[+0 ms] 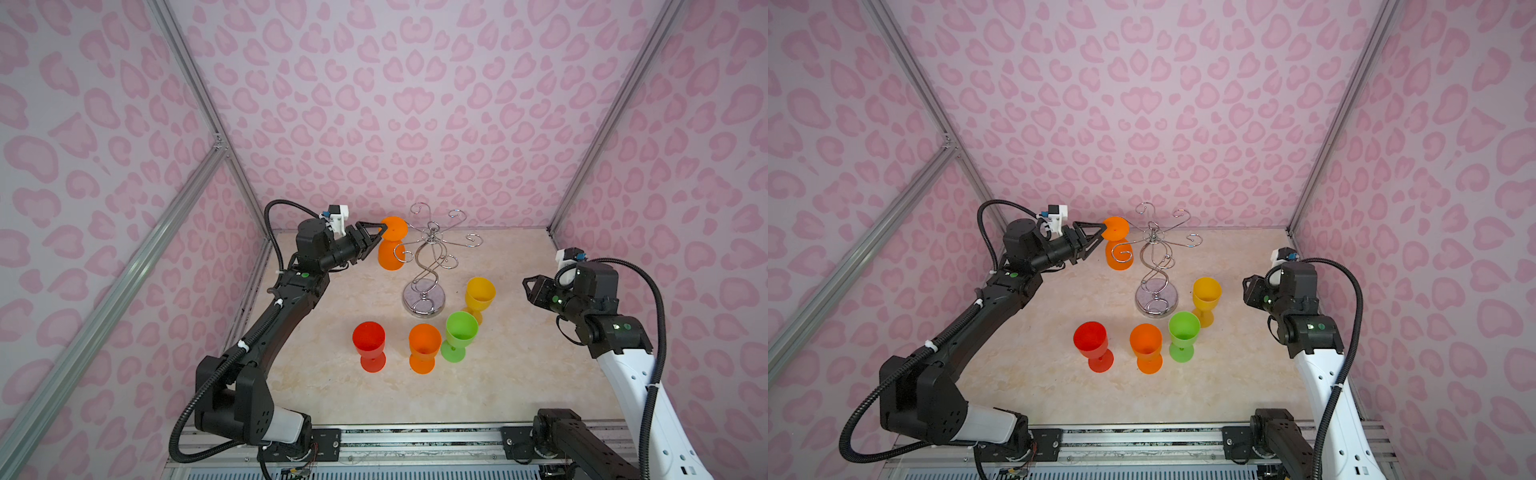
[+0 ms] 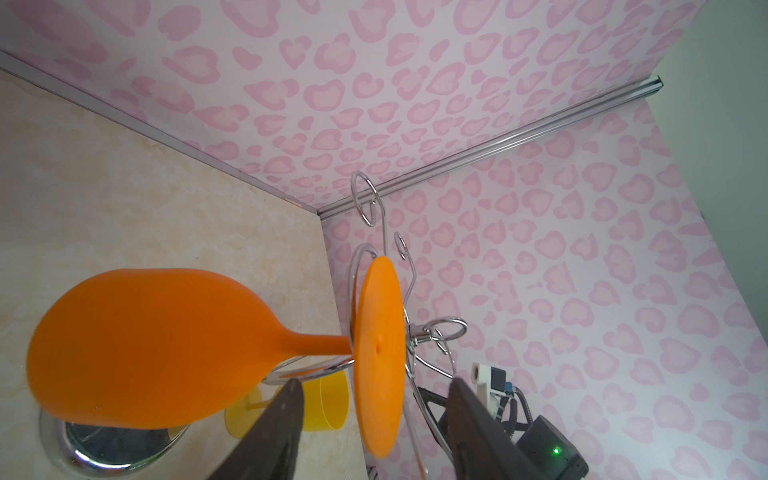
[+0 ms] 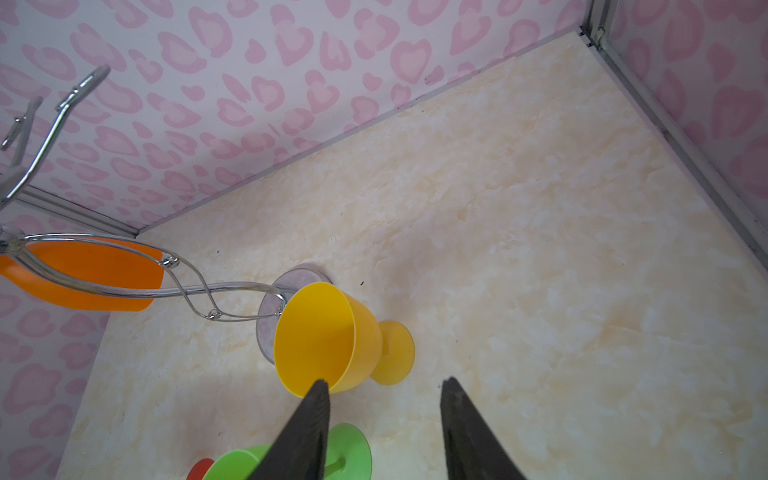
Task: Take the wine glass off the wine glass rack
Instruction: 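Release the yellow glass with the right gripper while the left grasps the orange glass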
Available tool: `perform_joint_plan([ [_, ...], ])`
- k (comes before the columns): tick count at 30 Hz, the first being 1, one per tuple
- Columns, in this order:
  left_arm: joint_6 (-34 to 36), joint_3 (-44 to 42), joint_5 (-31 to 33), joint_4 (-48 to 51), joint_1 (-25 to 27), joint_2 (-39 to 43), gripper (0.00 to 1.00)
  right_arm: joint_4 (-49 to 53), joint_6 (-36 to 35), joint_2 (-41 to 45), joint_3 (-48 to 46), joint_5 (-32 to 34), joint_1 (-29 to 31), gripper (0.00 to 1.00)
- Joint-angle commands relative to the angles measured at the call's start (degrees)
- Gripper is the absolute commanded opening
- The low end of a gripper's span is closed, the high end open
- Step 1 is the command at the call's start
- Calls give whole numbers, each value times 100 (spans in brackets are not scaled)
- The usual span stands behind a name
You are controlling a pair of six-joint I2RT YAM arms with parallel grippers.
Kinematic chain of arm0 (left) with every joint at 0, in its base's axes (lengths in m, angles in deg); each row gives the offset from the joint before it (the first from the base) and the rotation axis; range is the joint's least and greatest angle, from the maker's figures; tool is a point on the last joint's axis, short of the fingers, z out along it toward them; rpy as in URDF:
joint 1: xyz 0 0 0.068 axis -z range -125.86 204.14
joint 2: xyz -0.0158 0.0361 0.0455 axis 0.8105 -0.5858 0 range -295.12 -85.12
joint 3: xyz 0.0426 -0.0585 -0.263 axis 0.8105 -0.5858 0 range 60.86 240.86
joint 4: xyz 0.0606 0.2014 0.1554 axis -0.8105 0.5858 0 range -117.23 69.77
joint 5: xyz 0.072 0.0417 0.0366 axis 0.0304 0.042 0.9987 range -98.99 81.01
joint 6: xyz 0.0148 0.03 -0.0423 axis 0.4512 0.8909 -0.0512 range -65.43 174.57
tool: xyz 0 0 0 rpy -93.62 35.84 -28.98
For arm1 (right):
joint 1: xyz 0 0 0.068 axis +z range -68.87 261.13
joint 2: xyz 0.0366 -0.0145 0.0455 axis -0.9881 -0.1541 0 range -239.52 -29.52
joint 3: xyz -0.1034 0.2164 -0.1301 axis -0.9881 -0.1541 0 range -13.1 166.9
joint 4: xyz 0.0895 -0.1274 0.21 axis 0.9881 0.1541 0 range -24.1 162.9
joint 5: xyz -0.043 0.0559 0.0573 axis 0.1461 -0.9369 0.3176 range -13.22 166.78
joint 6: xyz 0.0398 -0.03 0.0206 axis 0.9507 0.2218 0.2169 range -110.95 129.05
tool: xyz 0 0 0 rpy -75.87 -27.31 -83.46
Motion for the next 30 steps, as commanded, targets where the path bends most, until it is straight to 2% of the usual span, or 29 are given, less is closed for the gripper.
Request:
perform_joint_plan([
  [1,-206,-13,-140,-537,-13,-79,53,-173,17,-23,-43,-85,-7,45],
  [15,-131,-62,-157,-545,-12,-78,37,-257,70,-62,-135,-156,-21,45],
  [17,-125,-72,-162,-532,-15,-93,31,-262,73,-55,-142,-162,-17,45],
  [30,-85,-75,-175,-479,-10,-104,13,-296,121,-36,-199,-181,-27,45],
])
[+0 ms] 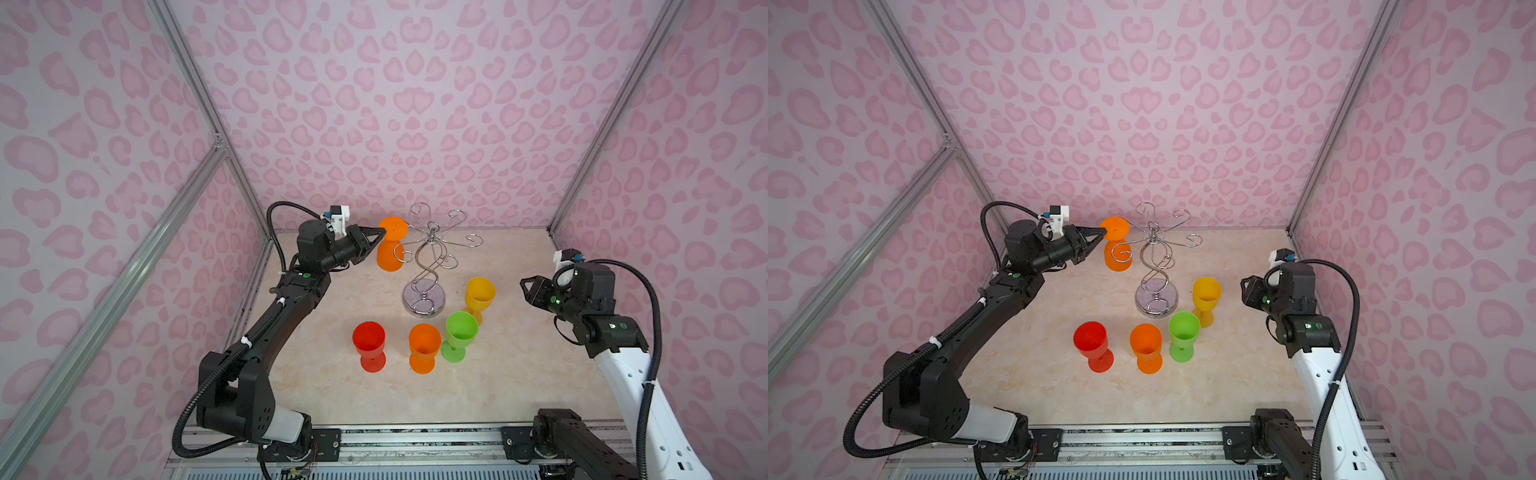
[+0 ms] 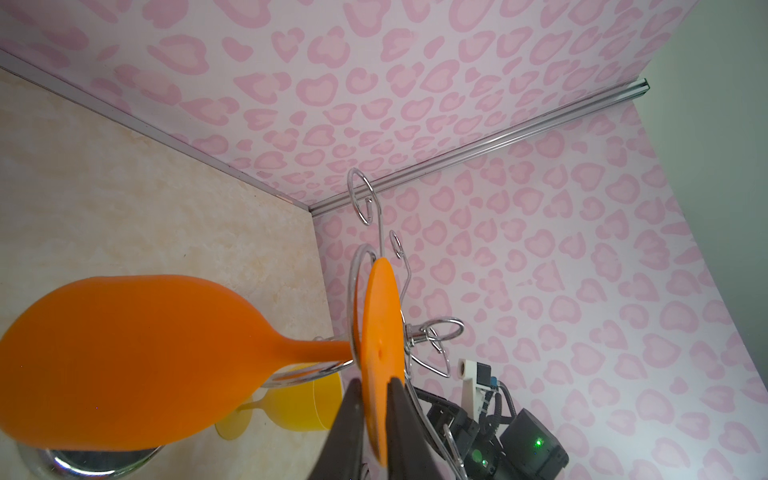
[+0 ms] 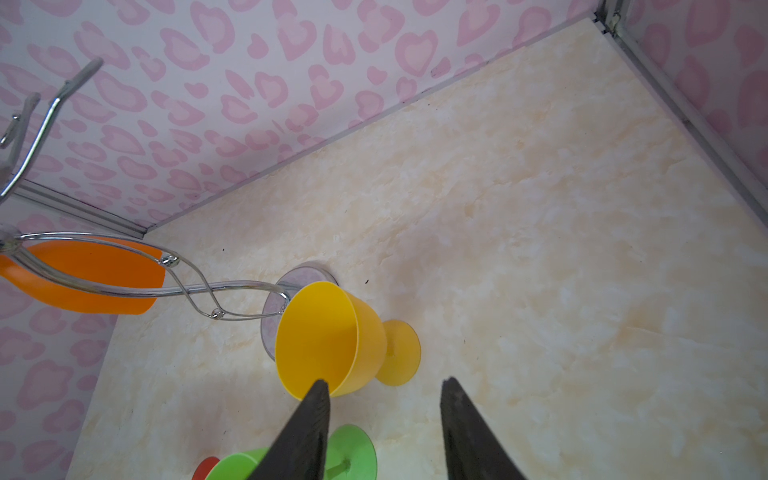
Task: Take the wine glass off the wine glass rack
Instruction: 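Release the yellow glass with the right gripper while the left grasps the orange glass, then lift the orange glass off the rack hook with the left gripper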
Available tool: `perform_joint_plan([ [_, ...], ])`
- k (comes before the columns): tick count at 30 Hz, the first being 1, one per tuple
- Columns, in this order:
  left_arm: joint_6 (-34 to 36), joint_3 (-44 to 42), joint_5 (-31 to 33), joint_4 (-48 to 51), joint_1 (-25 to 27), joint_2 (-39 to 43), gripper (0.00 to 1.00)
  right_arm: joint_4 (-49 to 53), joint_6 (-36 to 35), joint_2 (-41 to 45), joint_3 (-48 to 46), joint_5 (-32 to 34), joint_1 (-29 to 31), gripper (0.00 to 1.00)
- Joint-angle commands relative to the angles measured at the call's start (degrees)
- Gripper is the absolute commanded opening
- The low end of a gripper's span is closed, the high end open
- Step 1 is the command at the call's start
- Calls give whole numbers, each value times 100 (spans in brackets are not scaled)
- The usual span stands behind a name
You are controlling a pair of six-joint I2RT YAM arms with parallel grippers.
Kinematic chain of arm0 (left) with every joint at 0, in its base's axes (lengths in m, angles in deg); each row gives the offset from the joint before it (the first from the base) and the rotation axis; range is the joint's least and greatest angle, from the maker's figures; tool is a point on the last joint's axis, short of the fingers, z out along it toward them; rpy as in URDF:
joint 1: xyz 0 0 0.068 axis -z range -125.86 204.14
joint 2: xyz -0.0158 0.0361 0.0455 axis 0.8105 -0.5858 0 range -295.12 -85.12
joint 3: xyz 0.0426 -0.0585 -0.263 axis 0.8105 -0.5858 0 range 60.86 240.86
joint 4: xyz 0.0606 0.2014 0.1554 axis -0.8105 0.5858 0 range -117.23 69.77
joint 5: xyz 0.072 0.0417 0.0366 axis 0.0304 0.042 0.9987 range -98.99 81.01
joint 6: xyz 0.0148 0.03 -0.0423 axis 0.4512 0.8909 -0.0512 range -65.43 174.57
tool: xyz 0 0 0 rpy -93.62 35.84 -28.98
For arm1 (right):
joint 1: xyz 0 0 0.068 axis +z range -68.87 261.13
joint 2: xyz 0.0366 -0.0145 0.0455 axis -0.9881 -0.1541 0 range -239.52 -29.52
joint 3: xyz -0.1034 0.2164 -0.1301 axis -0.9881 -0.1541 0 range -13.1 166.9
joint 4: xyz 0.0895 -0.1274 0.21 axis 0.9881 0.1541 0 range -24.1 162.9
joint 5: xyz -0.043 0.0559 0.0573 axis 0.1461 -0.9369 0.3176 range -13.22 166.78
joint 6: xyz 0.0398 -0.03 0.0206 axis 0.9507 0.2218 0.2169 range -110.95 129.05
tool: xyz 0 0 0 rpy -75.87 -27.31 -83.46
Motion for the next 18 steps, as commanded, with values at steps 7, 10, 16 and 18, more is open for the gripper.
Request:
perform_joint_plan([
  [7,76,27,-66,-160,-3,-6,8,-126,67,6,-80,-47,5,45],
  [10,39,43,-74,-146,-5,6,3,-141,68,9,-111,-57,1,45],
  [16,-109,80,-136,-159,-14,50,2,-160,67,20,-148,-67,3,45],
  [18,-180,128,-187,-153,-39,90,2,-160,70,25,-150,-66,0,45],
])
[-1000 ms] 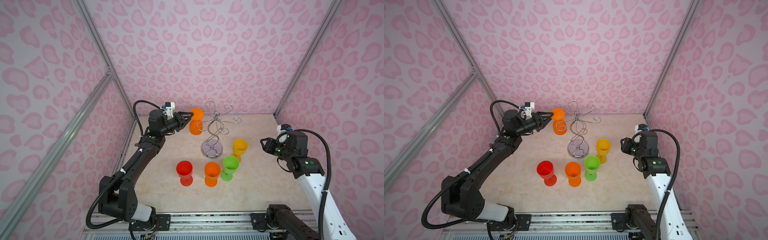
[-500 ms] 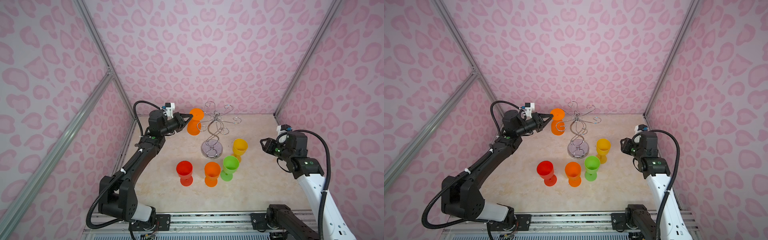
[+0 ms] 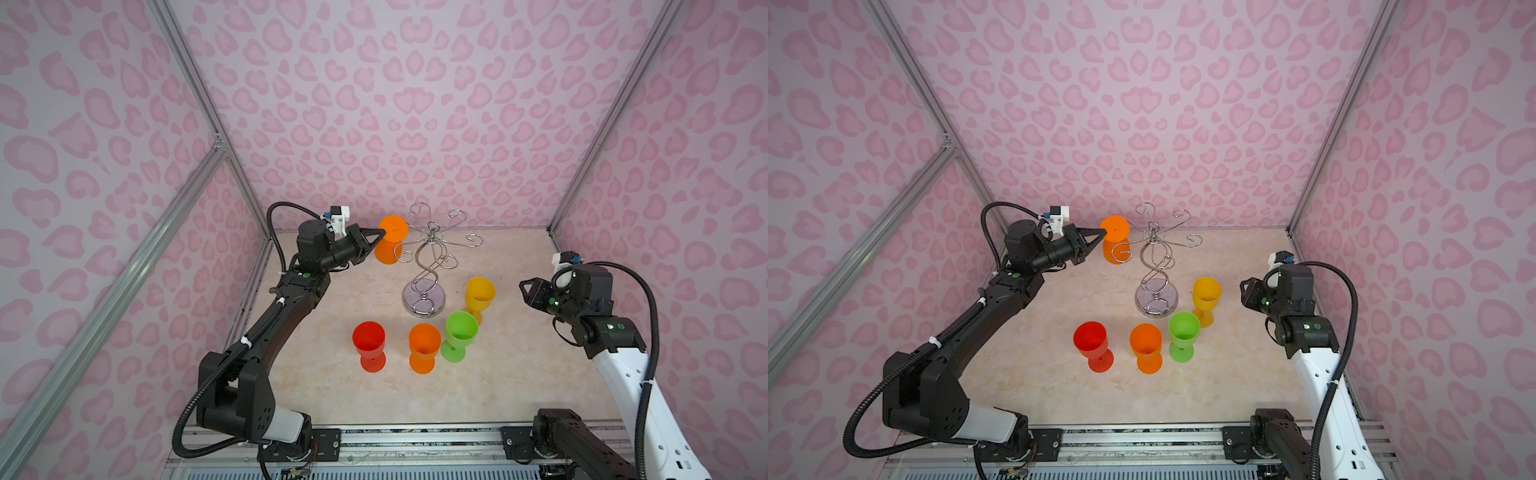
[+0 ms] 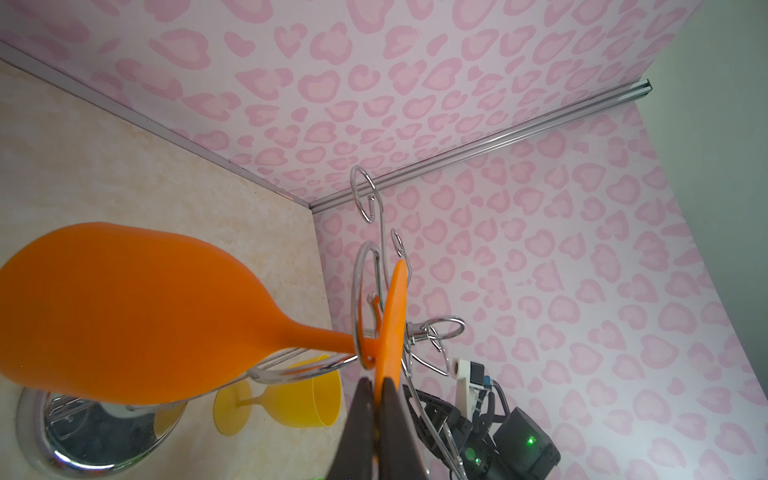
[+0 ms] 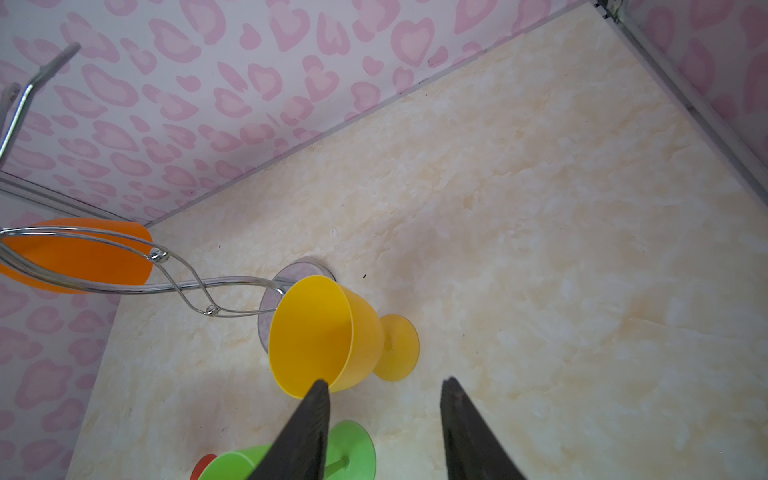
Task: Take the wine glass off the wine glass rack
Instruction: 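Lift the orange glass off the rack hook with the left gripper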
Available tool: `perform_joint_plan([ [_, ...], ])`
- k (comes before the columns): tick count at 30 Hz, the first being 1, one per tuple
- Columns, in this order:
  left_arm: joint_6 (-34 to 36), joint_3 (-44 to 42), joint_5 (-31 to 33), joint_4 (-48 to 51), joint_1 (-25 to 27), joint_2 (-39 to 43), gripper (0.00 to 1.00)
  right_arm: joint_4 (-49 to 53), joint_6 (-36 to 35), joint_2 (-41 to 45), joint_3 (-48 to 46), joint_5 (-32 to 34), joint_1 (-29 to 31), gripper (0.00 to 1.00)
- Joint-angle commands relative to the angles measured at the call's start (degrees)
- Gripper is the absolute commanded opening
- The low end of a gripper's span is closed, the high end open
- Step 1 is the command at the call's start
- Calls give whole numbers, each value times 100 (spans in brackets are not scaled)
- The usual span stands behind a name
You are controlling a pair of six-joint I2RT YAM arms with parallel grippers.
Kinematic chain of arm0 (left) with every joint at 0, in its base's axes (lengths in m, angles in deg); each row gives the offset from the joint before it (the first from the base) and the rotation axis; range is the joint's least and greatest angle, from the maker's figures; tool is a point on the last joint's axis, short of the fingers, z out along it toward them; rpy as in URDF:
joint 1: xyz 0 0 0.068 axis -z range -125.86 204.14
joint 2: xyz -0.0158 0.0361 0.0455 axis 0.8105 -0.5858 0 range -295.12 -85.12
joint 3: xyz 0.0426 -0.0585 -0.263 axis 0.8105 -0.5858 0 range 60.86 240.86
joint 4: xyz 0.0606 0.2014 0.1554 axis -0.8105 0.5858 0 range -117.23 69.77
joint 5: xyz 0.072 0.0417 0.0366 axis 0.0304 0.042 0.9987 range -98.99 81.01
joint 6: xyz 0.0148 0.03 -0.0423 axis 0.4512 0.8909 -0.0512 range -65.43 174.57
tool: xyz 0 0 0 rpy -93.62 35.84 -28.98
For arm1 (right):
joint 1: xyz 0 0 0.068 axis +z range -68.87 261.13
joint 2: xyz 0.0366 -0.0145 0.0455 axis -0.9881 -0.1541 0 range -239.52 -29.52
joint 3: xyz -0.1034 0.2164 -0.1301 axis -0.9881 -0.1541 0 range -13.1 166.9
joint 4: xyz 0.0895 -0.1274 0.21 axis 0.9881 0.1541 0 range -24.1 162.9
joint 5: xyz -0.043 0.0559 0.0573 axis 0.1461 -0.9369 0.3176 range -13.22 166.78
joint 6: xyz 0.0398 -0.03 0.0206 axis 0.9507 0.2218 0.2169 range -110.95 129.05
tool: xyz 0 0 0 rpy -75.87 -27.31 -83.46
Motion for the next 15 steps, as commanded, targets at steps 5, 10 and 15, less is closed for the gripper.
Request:
perform_joint_plan([
  [5,-351,266,-283,-113,-115,167,2,-128,28,26,-50,-45,-4,45],
  [10,-544,346,-380,15,-201,225,2,-172,49,34,-100,-63,-5,44],
  [15,-574,360,-381,34,-275,252,2,-181,50,21,-118,-82,-11,45],
])
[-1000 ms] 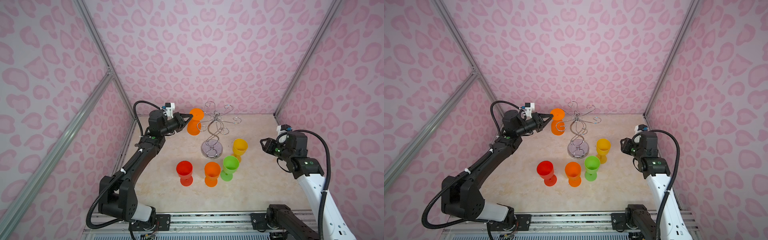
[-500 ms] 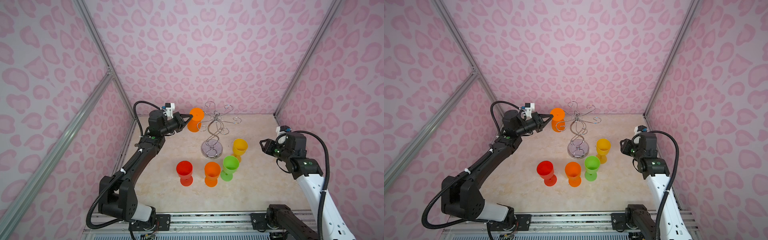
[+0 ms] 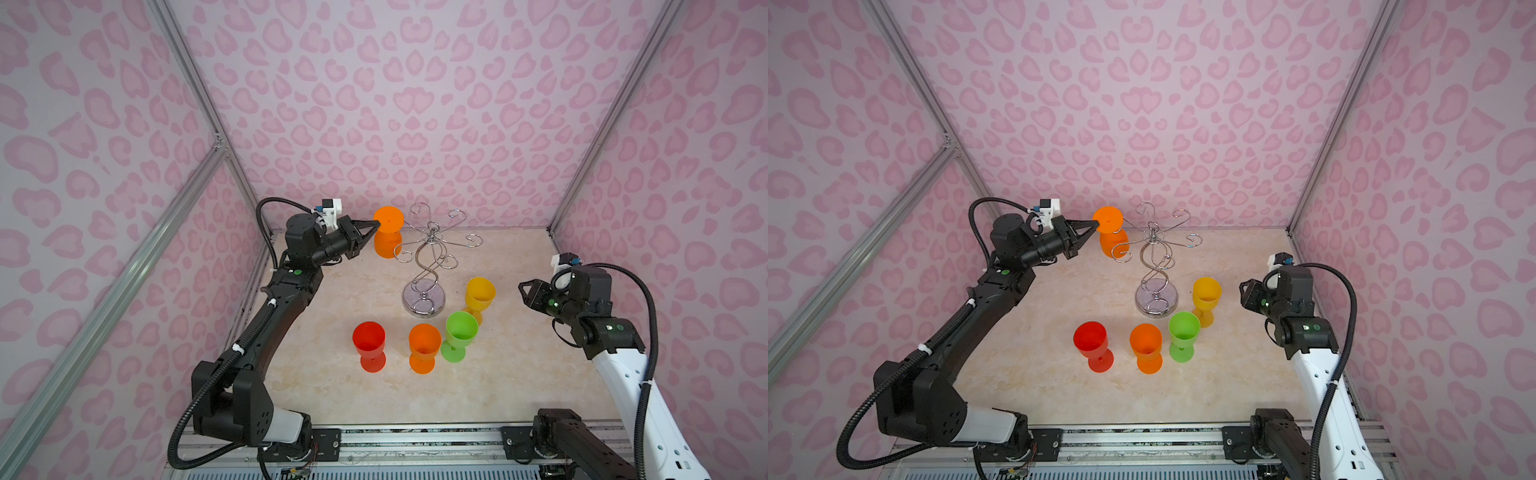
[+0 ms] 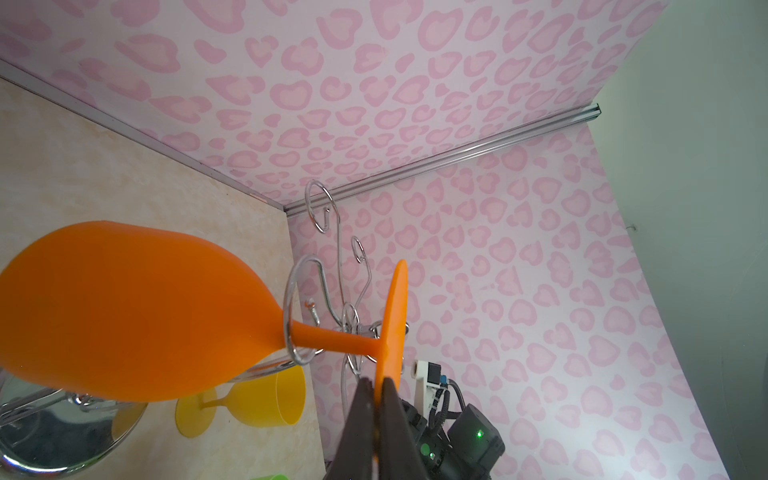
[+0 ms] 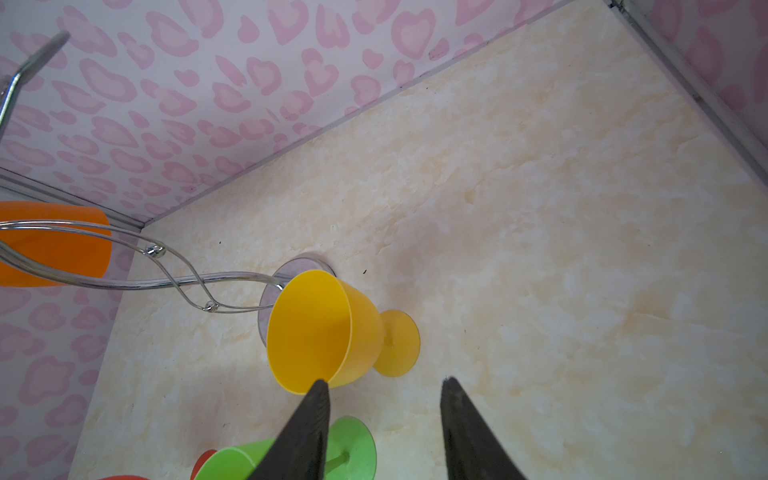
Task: Take the wine glass off the wine glass rack
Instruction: 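Lift the orange glass off the rack hook with the left gripper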
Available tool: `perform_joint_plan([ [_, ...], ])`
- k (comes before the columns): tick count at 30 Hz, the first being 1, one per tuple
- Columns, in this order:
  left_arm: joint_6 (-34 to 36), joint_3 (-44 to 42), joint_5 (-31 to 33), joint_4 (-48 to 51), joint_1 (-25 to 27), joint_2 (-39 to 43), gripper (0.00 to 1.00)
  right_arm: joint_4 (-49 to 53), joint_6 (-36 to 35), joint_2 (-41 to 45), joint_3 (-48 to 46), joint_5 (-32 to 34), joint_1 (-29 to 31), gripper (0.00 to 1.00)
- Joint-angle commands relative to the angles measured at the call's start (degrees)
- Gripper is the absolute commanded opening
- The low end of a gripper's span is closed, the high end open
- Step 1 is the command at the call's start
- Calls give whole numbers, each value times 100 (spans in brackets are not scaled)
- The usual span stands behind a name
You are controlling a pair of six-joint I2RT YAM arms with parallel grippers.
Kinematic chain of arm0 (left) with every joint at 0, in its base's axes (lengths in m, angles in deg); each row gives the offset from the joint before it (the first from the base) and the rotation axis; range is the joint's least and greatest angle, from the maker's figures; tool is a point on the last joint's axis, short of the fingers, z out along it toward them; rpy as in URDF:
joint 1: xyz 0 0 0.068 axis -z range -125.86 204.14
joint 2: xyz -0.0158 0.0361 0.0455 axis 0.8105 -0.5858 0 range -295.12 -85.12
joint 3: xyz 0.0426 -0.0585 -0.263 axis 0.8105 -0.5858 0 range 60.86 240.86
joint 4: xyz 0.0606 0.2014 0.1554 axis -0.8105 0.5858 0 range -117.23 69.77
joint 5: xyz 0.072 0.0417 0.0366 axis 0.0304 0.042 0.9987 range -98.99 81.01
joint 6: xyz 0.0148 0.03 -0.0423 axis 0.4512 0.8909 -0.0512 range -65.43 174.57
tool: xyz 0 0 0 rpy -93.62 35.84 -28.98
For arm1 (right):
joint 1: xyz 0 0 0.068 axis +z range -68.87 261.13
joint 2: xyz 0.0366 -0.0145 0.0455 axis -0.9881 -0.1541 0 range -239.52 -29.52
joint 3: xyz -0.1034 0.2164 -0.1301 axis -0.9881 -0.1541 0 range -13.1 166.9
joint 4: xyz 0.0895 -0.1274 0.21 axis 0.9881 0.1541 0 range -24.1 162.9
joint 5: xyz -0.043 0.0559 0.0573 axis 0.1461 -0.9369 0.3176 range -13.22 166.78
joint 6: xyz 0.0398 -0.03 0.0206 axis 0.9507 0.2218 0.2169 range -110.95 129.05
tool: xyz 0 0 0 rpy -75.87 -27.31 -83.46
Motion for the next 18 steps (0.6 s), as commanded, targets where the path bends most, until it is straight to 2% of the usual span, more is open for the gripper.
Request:
perform_joint_plan([
  [1,-25,92,-83,-17,-42,69,2,-172,29,-1,-17,-35,-3,45],
  [18,-55,633,-159,-31,5,-633,2,-172,42,-31,31,-69,-32,44],
])
